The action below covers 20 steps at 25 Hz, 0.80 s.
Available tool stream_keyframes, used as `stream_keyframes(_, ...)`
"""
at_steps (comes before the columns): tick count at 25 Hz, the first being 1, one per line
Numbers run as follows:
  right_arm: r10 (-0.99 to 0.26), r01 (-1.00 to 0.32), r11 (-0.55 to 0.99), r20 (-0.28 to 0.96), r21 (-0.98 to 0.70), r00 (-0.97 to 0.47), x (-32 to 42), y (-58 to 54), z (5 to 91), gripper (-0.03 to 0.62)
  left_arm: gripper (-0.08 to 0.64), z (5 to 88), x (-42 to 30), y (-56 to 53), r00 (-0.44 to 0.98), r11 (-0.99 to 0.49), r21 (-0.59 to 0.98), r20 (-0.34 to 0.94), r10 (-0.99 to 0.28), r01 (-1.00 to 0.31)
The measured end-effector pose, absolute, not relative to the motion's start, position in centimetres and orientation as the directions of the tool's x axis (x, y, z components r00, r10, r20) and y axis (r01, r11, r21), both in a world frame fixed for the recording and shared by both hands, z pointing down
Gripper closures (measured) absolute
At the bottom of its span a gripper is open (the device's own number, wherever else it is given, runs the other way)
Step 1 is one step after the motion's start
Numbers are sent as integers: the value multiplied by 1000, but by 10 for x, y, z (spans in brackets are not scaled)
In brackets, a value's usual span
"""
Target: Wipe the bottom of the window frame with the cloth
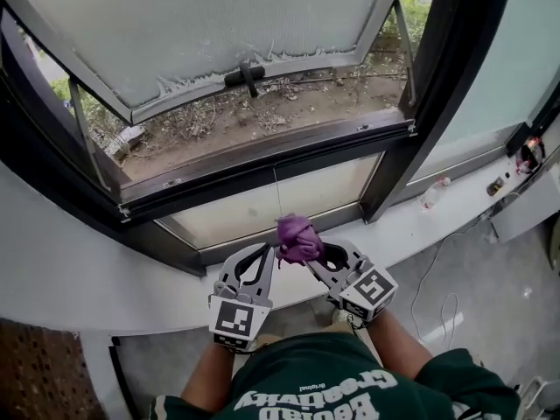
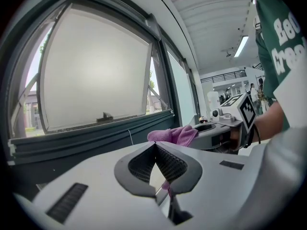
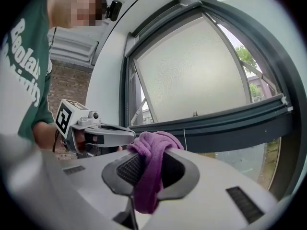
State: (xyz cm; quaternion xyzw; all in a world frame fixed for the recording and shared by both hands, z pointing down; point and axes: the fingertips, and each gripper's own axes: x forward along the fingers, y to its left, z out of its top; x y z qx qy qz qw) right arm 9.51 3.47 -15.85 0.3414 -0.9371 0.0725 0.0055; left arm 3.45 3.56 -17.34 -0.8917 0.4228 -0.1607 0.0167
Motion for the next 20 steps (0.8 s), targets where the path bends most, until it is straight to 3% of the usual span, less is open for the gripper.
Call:
stream_keyframes(3,-646,-655,749,111,-96,-755,96,33,-148,515,552,-173,35,37,588,-641,-173,274,-761,-748)
stream_keyframes(20,-622,-625,780,132,24,-772,88,39,-140,514,551,-166,42,33,590,-648,-182,288,-754,-739)
